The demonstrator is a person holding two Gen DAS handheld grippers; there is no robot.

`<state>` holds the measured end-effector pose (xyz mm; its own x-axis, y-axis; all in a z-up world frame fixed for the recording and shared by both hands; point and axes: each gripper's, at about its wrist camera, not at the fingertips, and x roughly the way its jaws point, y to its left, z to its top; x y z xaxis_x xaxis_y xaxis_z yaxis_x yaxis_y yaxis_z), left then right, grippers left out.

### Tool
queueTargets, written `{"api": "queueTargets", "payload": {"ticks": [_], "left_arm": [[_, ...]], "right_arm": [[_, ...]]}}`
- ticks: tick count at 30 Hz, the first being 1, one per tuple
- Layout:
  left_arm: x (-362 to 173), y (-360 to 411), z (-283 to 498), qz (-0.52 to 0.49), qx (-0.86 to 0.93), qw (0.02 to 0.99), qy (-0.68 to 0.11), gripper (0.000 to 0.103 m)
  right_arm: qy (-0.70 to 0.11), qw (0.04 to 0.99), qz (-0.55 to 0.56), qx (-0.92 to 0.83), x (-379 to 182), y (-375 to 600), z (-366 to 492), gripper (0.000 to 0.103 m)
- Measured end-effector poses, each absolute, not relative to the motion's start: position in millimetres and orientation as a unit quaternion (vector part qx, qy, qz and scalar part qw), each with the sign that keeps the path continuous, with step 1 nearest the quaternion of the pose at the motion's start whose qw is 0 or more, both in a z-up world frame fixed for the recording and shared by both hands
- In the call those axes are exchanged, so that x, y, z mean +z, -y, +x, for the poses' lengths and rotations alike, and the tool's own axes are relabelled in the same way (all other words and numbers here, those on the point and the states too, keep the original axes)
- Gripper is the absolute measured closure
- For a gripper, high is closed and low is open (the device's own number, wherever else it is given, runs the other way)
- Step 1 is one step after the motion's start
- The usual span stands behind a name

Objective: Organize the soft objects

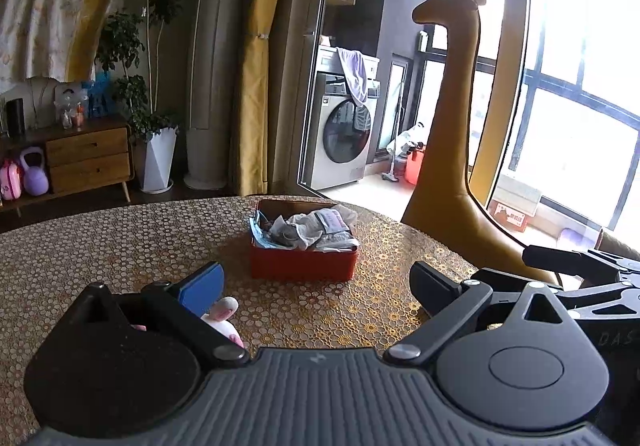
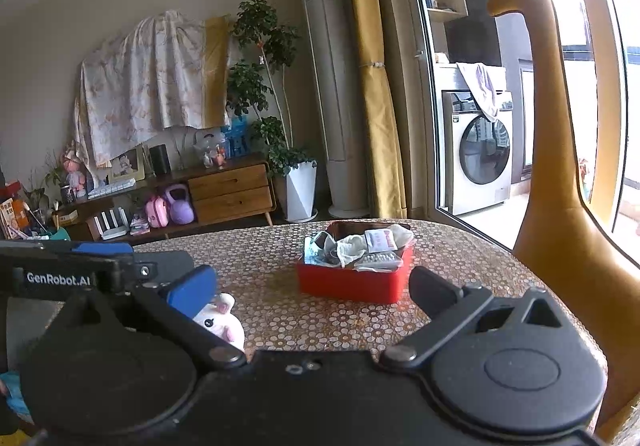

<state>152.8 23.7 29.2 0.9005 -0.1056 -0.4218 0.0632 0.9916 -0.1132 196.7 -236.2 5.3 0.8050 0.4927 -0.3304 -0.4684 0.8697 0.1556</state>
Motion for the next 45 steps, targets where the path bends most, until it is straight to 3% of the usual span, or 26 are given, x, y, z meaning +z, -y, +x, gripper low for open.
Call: {"api": "queueTargets", "payload": {"ticks": [45], "left_arm": [[33.0, -14.8, 121.8, -0.034, -0.05, 0.973, -0.225, 0.003]], "right_arm": [[-0.191, 0.946, 0.068, 0.254, 3.8, 245.6, 170.7, 0.0]]}}
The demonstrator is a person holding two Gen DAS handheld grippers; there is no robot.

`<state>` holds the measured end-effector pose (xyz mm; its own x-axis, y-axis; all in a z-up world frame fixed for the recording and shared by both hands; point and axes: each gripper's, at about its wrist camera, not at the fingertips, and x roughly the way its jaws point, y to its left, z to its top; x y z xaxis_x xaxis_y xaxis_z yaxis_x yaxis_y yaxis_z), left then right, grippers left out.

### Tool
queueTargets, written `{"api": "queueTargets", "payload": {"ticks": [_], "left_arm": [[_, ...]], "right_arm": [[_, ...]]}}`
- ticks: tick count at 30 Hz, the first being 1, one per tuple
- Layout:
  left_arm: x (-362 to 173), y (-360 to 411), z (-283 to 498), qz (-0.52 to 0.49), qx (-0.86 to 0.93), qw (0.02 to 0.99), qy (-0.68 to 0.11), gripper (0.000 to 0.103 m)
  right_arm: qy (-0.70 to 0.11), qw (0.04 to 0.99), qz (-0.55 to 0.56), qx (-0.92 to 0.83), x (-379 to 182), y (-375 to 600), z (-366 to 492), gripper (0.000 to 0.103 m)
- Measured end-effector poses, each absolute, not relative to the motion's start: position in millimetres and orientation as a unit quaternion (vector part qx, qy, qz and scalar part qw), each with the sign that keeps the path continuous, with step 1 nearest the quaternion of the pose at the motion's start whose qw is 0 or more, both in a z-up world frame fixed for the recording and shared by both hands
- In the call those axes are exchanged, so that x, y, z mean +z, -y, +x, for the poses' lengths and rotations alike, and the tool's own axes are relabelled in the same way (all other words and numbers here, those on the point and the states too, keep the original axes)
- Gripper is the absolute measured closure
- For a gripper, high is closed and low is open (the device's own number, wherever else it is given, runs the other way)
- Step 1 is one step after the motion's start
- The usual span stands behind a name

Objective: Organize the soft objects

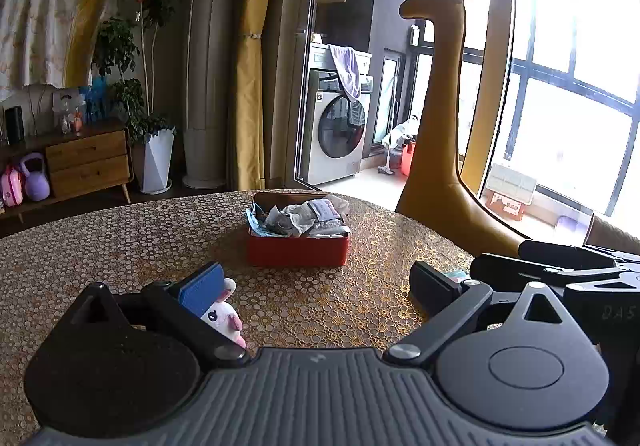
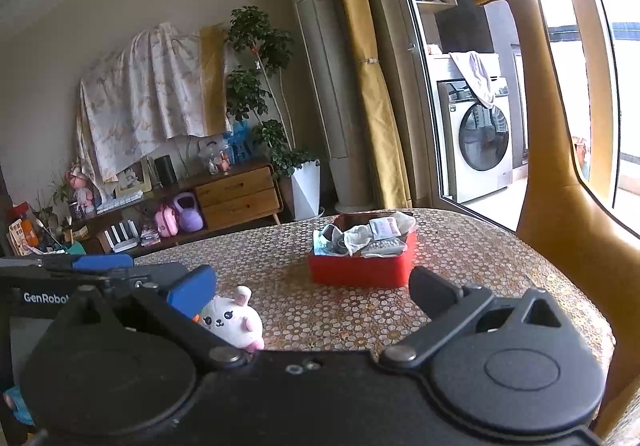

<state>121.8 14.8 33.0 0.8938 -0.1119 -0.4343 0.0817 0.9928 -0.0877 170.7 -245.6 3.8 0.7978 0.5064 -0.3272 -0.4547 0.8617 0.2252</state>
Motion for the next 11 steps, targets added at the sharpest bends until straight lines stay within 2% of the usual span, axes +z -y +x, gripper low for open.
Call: {"api": "queueTargets", "payload": {"ticks": [11], "left_arm": [[32.4, -13.4, 120.4, -0.025, -0.049, 0.973, -0.223, 0.003]], "right_arm": [[-0.198, 0.944, 0.065, 0.254, -0.4, 242.4, 170.9, 0.0]]}}
